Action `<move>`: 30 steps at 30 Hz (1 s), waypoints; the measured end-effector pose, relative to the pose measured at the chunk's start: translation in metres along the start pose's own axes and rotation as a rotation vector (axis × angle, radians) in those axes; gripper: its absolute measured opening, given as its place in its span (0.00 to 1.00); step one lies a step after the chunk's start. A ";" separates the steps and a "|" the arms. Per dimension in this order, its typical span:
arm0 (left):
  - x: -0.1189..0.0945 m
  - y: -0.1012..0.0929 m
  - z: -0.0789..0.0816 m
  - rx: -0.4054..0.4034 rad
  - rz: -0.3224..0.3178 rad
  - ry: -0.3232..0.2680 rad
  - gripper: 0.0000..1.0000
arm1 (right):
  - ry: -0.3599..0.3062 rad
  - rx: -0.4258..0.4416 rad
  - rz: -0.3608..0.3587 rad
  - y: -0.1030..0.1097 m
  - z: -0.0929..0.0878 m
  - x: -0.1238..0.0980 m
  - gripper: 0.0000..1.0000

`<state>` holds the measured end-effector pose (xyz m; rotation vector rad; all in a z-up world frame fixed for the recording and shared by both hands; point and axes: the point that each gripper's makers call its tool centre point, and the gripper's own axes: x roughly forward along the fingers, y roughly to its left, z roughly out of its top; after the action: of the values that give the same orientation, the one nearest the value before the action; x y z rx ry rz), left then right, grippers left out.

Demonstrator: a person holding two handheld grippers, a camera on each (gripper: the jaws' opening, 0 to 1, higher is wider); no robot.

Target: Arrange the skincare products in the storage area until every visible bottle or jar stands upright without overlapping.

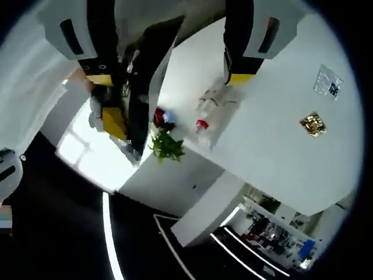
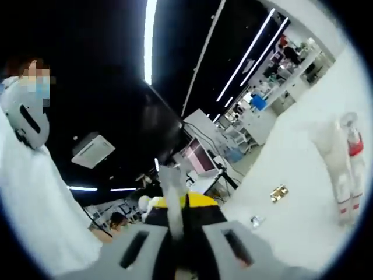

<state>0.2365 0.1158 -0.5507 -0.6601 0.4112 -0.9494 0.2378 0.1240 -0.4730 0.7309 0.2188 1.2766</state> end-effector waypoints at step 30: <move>0.003 -0.051 0.026 -0.055 -0.250 -0.043 0.00 | -0.015 0.012 -0.047 -0.023 0.029 -0.006 0.19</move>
<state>0.2220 0.1006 -0.4971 -0.7940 0.3219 -1.1618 0.2690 0.1054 -0.4664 0.7415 0.2309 1.2263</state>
